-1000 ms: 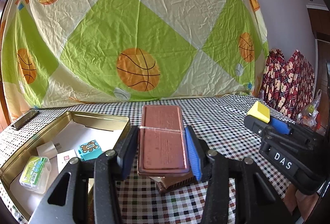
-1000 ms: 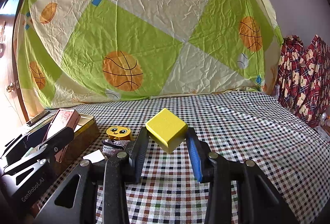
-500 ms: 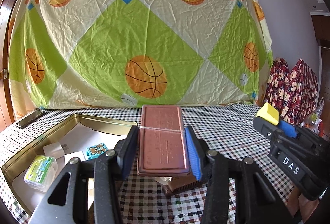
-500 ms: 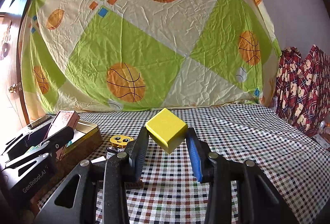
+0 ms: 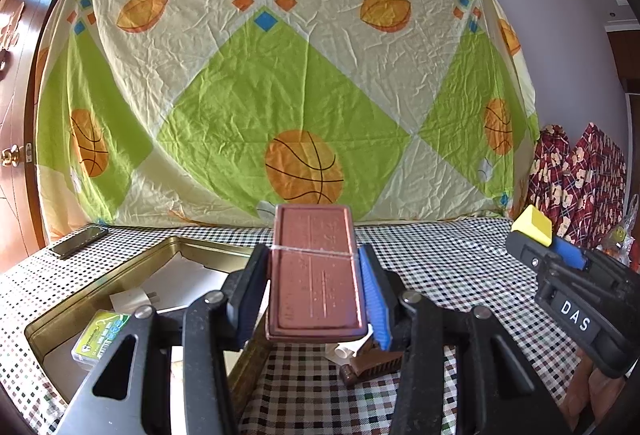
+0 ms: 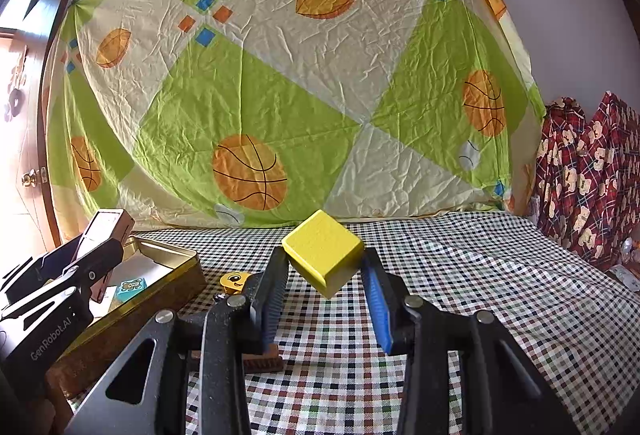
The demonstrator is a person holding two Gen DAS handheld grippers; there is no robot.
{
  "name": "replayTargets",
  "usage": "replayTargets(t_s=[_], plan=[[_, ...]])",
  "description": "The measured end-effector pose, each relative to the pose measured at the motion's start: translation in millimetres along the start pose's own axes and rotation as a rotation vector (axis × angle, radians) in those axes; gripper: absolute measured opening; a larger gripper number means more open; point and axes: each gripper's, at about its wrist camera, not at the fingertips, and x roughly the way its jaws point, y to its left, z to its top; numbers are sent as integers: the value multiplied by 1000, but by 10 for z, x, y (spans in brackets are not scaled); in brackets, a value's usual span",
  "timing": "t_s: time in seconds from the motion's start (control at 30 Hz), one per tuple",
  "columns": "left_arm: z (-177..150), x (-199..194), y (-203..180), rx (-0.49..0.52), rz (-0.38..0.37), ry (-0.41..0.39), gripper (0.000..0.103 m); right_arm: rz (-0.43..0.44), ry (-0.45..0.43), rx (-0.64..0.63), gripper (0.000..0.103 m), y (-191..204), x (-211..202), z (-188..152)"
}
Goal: Organize rigid objects
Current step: 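Lift and carry the yellow cube and brown bar toward the gold tin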
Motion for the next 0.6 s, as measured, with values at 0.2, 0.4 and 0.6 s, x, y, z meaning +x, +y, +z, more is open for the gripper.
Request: replayTargets(t_s=[0.2, 0.4, 0.6], plan=[[0, -38, 19, 1, 7, -16, 45, 18, -14, -12, 40, 65, -25, -2], [3, -44, 107, -14, 9, -16, 45, 47, -16, -31, 40, 185, -17, -5], [-1, -58, 221, -34, 17, -17, 45, 71, -14, -47, 40, 308, -3, -7]])
